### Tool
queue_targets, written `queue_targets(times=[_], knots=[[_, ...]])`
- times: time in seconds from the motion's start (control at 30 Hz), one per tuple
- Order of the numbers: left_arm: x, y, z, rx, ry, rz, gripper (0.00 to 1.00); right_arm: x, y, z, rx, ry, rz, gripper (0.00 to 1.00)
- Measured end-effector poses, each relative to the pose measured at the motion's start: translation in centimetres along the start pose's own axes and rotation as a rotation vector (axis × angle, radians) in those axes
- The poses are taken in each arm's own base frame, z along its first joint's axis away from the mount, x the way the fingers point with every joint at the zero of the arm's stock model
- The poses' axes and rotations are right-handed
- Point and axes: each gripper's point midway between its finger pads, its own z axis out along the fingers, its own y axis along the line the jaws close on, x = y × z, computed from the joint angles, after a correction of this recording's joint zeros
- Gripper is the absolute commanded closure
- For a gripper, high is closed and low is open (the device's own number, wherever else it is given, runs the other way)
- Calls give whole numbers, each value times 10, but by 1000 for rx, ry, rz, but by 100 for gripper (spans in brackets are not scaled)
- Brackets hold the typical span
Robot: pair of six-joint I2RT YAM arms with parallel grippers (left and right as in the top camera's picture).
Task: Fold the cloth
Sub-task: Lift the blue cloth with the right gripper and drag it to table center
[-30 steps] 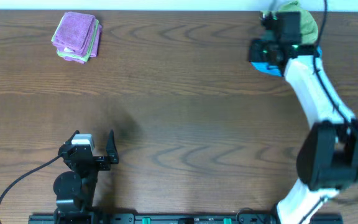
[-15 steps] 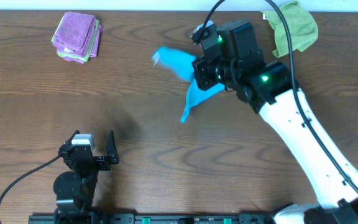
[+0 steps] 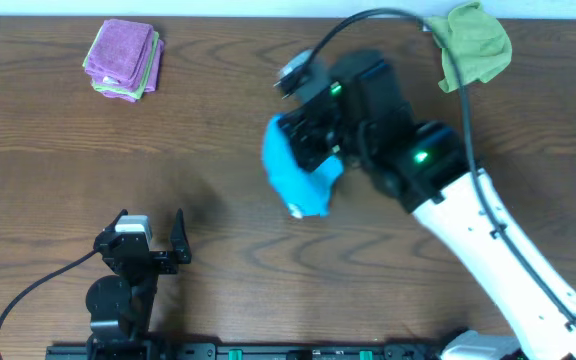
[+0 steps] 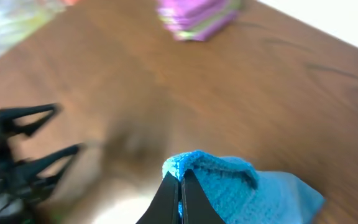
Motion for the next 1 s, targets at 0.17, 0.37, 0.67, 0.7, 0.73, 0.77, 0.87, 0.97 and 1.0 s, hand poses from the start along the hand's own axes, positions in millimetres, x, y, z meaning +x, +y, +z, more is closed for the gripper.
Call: queue_targets(times=[0.17,0.37,0.67,0.7,0.73,0.77,0.87,0.97,1.0], knots=[[0,0,0,0,0,0,5,10,85,7,-181,33,-109,99],[0,0,0,0,0,0,5,4,9,-7,77,43,35,99],[0,0,0,0,0,0,5,112,-182,-11,534,382,487,1],[0,0,0,0,0,0,4,122,-186,-3,528,419,508,1],[0,0,0,0,0,0,5,128,-187,2,521,441,515,1],[0,0,0,0,0,0,5,132,-187,7,512,460,516,1],[0,0,0,0,0,0,5,137,-182,14,483,496,471,9],[0,0,0,0,0,0,5,143,-171,25,444,543,398,17],[0,0,0,0,0,0,5,144,-165,31,427,557,365,20]])
